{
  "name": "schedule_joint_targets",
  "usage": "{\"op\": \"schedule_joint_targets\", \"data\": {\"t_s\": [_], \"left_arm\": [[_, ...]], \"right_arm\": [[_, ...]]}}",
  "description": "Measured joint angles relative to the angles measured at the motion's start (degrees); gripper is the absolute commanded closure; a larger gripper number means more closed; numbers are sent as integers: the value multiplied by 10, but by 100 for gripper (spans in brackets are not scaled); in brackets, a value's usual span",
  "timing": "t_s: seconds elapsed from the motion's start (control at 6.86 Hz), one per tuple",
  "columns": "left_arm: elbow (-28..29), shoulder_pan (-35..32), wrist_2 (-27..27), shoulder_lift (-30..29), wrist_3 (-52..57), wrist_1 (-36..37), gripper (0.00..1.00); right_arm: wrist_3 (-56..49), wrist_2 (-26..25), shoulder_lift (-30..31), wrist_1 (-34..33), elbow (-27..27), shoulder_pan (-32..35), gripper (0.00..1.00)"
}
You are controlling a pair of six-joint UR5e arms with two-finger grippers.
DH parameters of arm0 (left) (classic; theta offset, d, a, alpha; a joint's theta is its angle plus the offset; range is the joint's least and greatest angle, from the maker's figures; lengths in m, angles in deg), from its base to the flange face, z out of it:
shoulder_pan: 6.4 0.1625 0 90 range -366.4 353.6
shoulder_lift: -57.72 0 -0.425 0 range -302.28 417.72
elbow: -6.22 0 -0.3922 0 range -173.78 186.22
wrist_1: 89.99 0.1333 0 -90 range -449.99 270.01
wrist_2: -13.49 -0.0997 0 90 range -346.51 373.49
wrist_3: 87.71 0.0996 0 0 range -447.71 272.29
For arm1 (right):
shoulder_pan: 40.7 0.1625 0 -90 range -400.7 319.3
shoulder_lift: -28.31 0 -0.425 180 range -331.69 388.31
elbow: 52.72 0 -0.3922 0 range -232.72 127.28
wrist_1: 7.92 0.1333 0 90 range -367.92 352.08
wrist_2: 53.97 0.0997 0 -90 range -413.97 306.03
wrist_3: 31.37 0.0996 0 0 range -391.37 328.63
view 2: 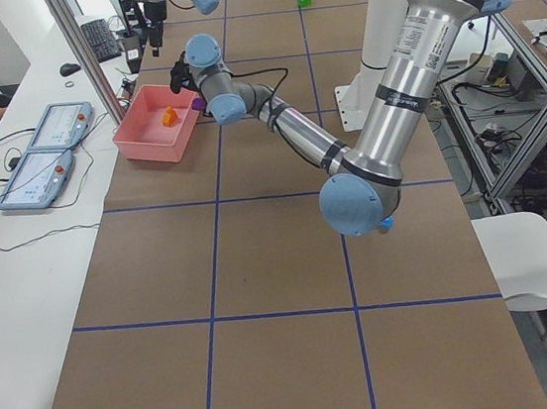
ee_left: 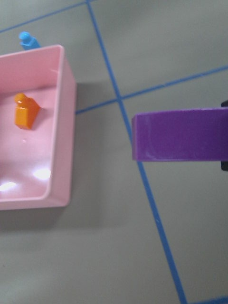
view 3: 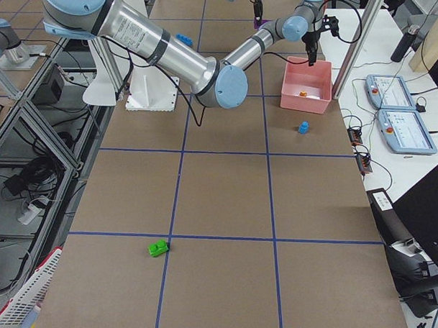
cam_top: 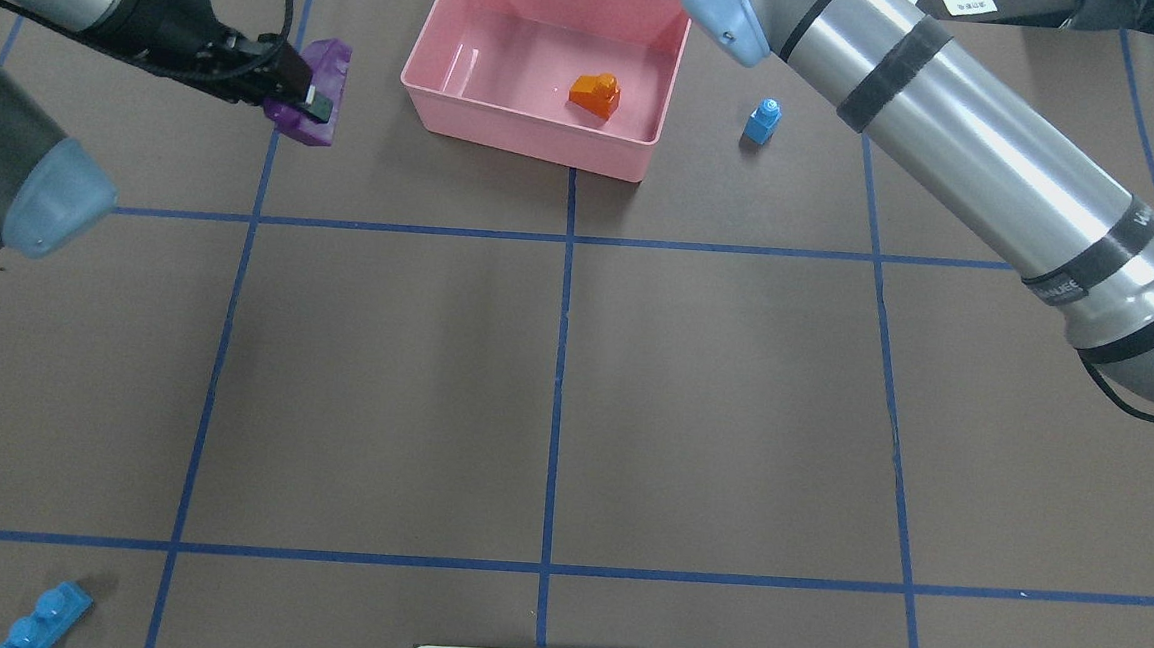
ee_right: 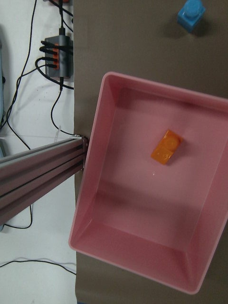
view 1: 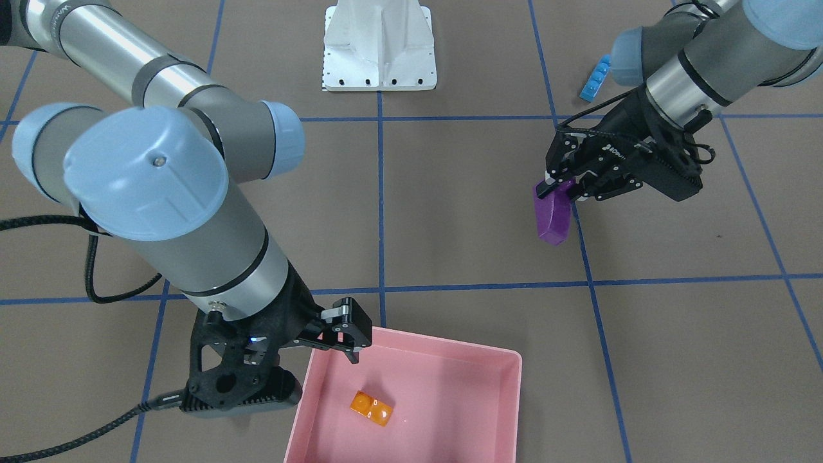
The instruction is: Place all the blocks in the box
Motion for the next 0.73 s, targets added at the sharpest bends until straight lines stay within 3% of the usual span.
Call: {"op": "schedule_joint_targets", "data": {"t_s": [0.29,0.44,0.73], "left_arm": [[114,9,-61,-106,-66,-49,100],[176,15,-95,-147,-87,-83,100],[325,34,-162,-242,-100,-137,100]], "right_arm": [[-103,-1,89,-75,95,32,0],[-154,-5,142,-79,129,46,0],[-209,-24,208,-52,146,54,0]]}}
